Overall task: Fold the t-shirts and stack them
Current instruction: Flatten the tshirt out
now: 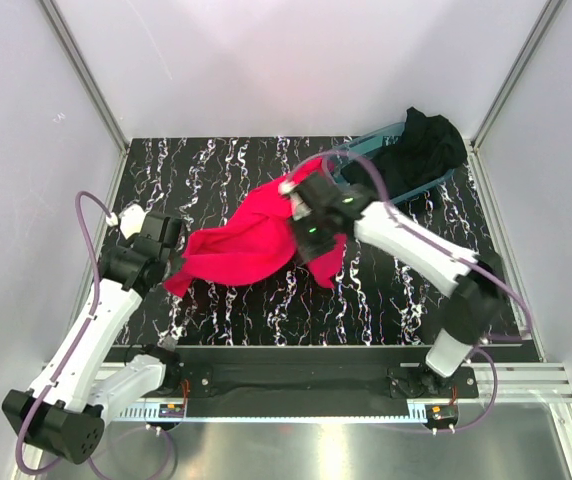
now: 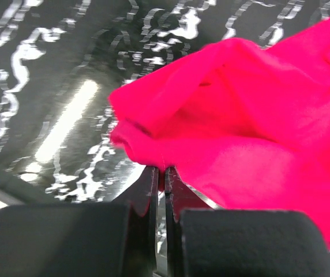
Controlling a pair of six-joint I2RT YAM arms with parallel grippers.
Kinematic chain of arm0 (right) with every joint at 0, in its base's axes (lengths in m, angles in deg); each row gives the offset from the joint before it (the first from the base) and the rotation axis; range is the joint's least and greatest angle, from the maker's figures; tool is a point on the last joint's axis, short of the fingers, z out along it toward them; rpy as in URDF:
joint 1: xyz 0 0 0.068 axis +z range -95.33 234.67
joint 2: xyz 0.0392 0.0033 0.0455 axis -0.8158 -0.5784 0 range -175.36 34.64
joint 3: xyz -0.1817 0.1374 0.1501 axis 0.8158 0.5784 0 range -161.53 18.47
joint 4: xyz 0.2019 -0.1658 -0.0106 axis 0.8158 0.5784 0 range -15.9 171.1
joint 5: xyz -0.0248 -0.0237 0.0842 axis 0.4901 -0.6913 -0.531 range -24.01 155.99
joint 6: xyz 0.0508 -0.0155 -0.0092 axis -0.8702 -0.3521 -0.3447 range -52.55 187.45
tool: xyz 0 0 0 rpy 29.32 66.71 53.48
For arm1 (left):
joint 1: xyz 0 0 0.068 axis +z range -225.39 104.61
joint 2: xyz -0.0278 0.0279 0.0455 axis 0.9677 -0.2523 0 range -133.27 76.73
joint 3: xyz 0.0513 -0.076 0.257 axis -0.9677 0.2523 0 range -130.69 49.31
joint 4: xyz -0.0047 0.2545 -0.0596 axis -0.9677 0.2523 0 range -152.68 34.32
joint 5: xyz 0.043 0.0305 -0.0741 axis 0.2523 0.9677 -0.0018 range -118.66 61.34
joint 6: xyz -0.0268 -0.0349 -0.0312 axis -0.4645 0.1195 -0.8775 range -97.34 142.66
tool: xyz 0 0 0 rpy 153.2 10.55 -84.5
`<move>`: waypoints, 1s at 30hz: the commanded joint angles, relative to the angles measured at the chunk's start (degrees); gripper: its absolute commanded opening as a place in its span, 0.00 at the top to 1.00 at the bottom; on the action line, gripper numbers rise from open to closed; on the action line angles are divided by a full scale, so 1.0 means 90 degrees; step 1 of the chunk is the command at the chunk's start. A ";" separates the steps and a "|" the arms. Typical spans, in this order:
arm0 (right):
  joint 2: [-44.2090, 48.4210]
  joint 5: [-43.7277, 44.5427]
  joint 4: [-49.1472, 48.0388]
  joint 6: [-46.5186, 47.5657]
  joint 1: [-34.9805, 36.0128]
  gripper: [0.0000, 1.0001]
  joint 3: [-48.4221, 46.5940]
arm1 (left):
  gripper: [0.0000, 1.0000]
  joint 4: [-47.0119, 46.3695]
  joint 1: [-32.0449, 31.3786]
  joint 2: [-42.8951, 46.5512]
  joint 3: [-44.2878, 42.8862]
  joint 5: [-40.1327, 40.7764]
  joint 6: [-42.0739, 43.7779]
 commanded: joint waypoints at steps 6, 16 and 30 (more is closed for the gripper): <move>-0.0269 -0.1042 -0.0189 -0.0311 0.0554 0.28 0.0217 | 1.00 0.0349 0.0154 0.0116 -0.0071 0.0677 0.0130; 0.0563 -0.0210 -0.0784 -0.1482 -0.1280 0.59 0.2524 | 1.00 0.0260 0.0203 0.0058 0.0027 0.0529 0.0198; 0.0916 -0.0177 -0.1662 -0.1952 -0.2679 0.39 0.4370 | 1.00 0.0153 0.0212 -0.0001 0.0193 0.0305 0.0189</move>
